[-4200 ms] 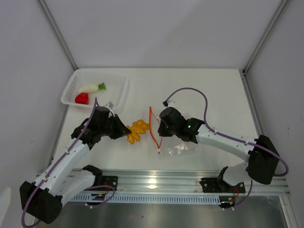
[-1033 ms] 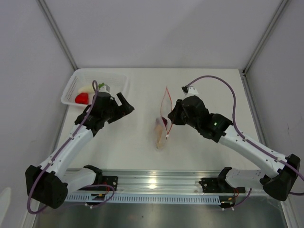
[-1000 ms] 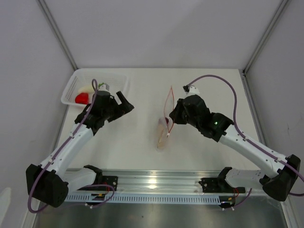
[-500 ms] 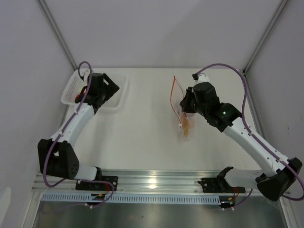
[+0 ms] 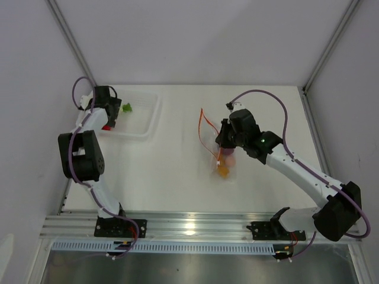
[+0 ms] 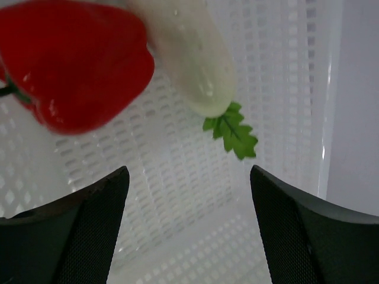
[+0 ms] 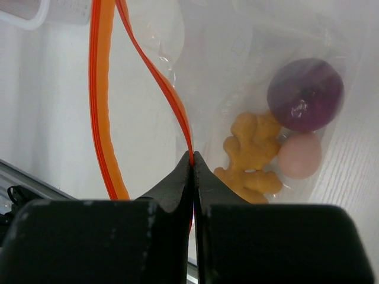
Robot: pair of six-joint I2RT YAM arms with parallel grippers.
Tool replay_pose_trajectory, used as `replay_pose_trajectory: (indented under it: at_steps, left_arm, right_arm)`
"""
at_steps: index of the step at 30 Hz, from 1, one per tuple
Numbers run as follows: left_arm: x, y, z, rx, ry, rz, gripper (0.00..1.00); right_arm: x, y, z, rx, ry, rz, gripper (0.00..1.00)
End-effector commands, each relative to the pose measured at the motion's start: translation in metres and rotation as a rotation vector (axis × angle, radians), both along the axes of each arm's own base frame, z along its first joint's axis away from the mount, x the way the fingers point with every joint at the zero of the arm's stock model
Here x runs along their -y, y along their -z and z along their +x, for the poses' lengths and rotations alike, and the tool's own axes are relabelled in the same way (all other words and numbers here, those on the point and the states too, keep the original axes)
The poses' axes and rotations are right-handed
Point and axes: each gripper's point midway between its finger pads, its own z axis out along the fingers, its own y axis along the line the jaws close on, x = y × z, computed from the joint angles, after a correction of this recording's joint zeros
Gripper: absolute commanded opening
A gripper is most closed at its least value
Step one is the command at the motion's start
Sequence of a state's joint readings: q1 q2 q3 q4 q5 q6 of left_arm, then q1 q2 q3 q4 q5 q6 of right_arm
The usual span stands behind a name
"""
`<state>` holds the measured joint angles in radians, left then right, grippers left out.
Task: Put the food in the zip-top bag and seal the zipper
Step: Pick up the fake vegetable from the bin.
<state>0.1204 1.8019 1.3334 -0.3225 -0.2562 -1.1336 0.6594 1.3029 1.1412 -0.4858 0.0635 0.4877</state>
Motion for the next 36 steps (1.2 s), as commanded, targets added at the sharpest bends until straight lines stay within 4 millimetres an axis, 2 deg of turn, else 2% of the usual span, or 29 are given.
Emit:
replay_pose_trajectory:
  at_steps: [1,2,3,4,6,10,13,18,23,30,36]
  left_arm:
    - [-0.022,-0.004,0.029,0.029,-0.102,-0.094,0.85]
    - [-0.024,-0.001,0.034,0.025,-0.105,-0.105,0.86]
    - [-0.031,-0.01,0.044,0.047,-0.122,-0.116,0.86]
    - [-0.034,0.005,0.045,0.017,-0.153,-0.145,0.86]
    - [-0.034,0.016,0.058,0.039,-0.16,-0.208,0.86]
    - [-0.034,0.022,0.075,0.035,-0.178,-0.261,0.86]
    - [-0.037,0.032,0.075,-0.004,-0.233,-0.289,0.86]
    - [-0.041,0.032,0.085,0.013,-0.266,-0.317,0.87]
    - [-0.046,0.044,0.074,-0.051,-0.323,-0.312,0.86]
    - [-0.055,0.048,0.068,-0.093,-0.359,-0.263,0.83]
    - [-0.064,0.056,0.077,-0.072,-0.333,-0.24,0.76]
  right_arm:
    - [-0.011,-0.01,0.008,0.053,-0.037,0.042,0.0]
    - [-0.012,-0.007,0.009,0.051,-0.042,0.041,0.0]
    - [-0.013,-0.006,0.01,0.049,-0.047,0.042,0.0]
    - [-0.014,-0.004,0.01,0.047,-0.051,0.043,0.0]
    - [-0.015,0.002,0.01,0.043,-0.055,0.036,0.0]
    - [-0.015,0.012,0.011,0.034,-0.055,0.027,0.0]
    - [-0.015,0.016,0.01,0.03,-0.056,0.025,0.0]
    - [-0.019,0.017,0.007,0.029,-0.076,0.053,0.0]
    - [-0.019,0.017,0.007,0.029,-0.065,0.065,0.0]
    - [-0.015,0.014,0.004,0.037,-0.05,0.073,0.0]
    - [-0.01,0.012,-0.001,0.043,-0.045,0.08,0.0]
